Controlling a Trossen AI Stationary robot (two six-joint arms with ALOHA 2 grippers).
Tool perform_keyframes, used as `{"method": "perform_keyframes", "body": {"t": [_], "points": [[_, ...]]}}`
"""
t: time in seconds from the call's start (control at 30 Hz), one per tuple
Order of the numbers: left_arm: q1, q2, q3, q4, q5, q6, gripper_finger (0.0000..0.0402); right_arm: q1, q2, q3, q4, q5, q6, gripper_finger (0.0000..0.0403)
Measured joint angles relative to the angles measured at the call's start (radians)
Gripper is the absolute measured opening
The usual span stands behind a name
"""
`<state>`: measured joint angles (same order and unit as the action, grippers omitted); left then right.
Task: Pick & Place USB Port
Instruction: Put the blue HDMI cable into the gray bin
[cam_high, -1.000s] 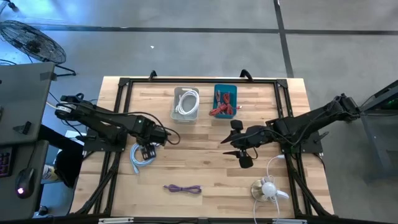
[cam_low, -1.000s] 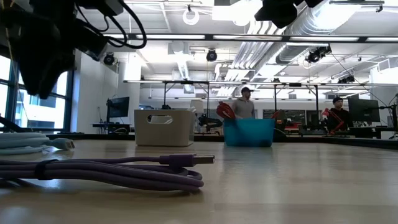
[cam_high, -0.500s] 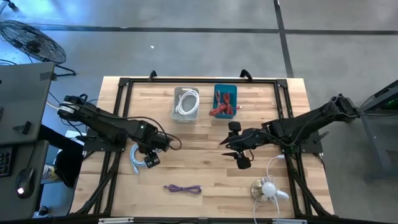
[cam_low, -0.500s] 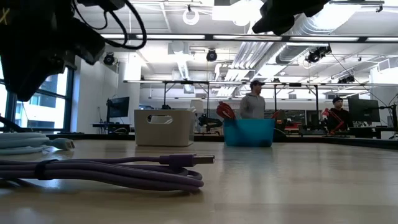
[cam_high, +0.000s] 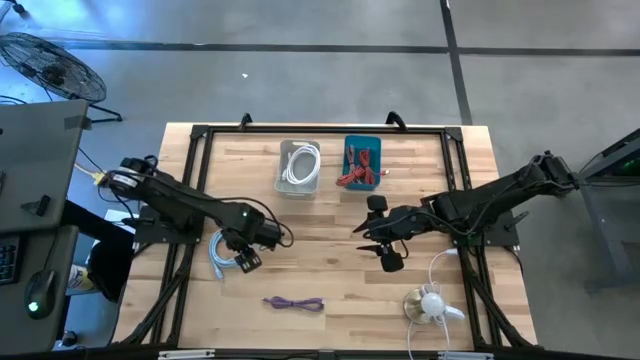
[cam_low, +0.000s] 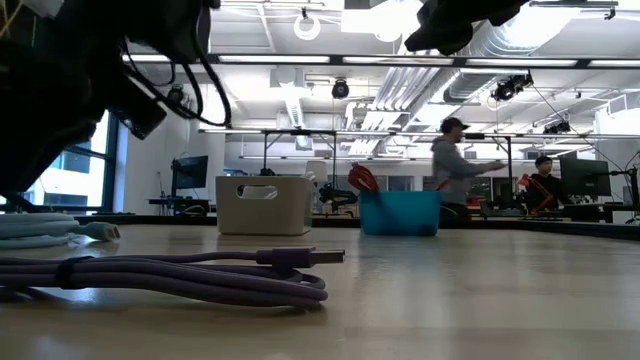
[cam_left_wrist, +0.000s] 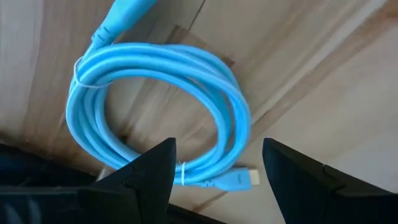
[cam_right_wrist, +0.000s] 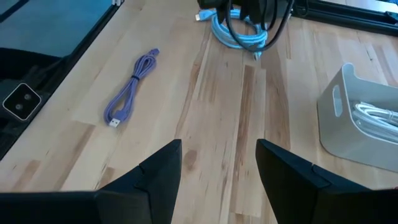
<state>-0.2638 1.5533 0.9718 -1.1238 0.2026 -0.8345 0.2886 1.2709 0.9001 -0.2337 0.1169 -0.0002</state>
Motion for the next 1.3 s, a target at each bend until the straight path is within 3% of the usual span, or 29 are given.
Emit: {"method": "perform_keyframes", "body": {"t": [0.5,0.67,0.77,0.9,1.3], "points": [[0.001,0.128,-0.002,0.104,0.025,0.086,0.0234,0.028,0.0,0.0,0.008,-0.017,0.002,0.0199],[0.002,0.167,-0.066,0.201,0.041,0.129,0.0227,0.048,0.0,0.0,0.014,-0.016,0.001,0.0199],[0.003,0.181,-0.113,0.219,0.054,0.157,0.018,0.057,0.0,0.0,0.014,-0.014,0.0,0.0199],[0.005,0.182,-0.127,0.194,0.016,0.197,0.004,0.062,0.0,0.0,0.014,0.008,0.0,0.0199],[0.002,0.116,-0.008,0.056,-0.17,0.266,0.003,0.061,-0.001,0.0,0.023,0.079,-0.001,0.0199]]}}
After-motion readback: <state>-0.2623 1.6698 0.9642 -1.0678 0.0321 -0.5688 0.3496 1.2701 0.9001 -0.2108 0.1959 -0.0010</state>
